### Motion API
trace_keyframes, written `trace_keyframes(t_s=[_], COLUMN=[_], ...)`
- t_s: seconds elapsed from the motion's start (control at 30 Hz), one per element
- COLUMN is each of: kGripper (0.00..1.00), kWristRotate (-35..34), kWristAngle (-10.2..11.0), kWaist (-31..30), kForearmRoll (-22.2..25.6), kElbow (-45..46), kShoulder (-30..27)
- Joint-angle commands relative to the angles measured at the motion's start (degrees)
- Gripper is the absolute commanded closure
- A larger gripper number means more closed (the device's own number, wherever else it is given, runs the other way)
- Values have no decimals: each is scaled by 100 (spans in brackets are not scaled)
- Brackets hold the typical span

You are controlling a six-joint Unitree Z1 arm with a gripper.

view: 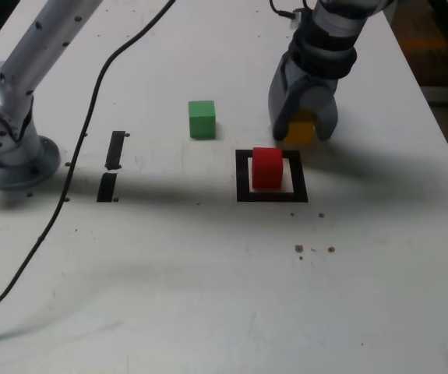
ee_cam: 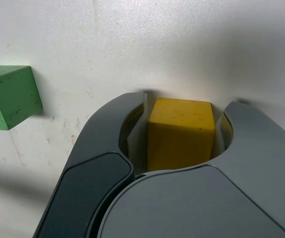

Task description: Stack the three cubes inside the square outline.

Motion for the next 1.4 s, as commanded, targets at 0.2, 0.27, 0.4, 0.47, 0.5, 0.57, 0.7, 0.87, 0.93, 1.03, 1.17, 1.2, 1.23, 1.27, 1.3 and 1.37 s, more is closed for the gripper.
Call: trace_keyframes(t_s=[0.2,0.27,0.4,0.47,0.5,0.57,0.7,0.87,0.93,1.03,1.17,1.2,1.23,1.27,1.3,1.37], kGripper=[82,82,82,82,82,82,82,82,82,82,82,82,82,82,82,82], kWristRotate=[-11,-52,-168,-248,-285,-390,-634,-908,-984,-1057,-1089,-1091,-1094,-1096,-1099,-1099], kWristAngle=[-97,-110,-114,-109,-101,-79,-95,-225,-232,-247,-296,-314,-329,-339,-345,-354], kWaist=[-6,-51,-280,-512,-629,-869,-1277,-1597,-1651,-1659,-1607,-1581,-1551,-1519,-1486,-1417], kForearmRoll=[457,757,1244,1379,1402,1439,1430,1347,1325,1300,1269,1253,1236,1216,1184,1076], kElbow=[-166,-319,-528,-521,-487,-379,-119,-132,-208,-205,-55,-17,19,55,96,187], kShoulder=[-352,-528,-1005,-1260,-1346,-1470,-1544,-1347,-1249,-1143,-1007,-963,-916,-871,-830,-764])
